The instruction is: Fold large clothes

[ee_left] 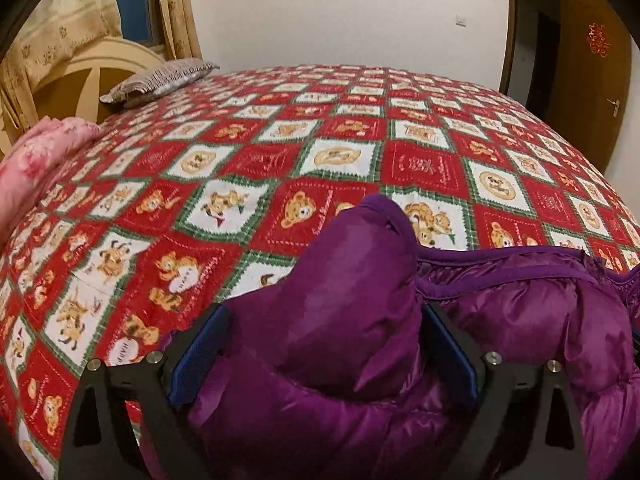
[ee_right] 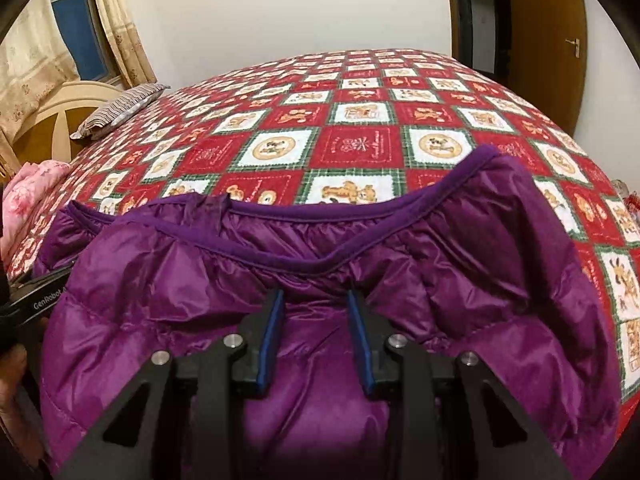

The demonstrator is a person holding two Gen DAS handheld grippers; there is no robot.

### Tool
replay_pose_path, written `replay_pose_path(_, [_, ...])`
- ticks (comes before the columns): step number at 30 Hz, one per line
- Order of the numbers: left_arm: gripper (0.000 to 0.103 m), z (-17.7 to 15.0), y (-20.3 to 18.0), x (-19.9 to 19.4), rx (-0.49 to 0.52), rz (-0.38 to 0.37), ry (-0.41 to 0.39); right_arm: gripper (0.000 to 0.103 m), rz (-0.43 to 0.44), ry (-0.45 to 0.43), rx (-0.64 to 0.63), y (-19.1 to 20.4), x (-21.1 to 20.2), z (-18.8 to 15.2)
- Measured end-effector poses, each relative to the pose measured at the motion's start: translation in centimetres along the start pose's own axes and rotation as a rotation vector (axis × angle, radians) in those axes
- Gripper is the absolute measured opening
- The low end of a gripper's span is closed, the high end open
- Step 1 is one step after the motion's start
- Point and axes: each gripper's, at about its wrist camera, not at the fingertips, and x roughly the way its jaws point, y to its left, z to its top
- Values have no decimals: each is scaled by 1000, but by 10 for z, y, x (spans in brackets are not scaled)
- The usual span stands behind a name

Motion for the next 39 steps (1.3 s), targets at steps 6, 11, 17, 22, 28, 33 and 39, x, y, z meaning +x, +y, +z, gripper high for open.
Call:
replay_pose_path(6, [99,0,-11,5,57,42,14,32,-12,-6,15,-3,2,-1])
replay_pose_path(11, [101,0,-15,10,75,57,36,31,-15,4,29,-6,5,-2])
replay_pose_path(17, [102,0,-15,13,80,60,44,31,-12,10,40,-9,6,-2])
replay_pose_path(22, [102,0,-15,13,76,56,43,31,-5,9,45,-11,7,-2])
replay_pose_path(28, [102,4,-12,12,66,33,68,31,-13,11,39,-11,8,-3])
replay_pose_path(33, [102,23,-17,-46,2,-65,-56,30,-8,-59,33,-11,-23,3])
replay_pose_path(39, [102,20,-84,-50,183,-60,-81,30,-131,-80,125,-62,-34,6])
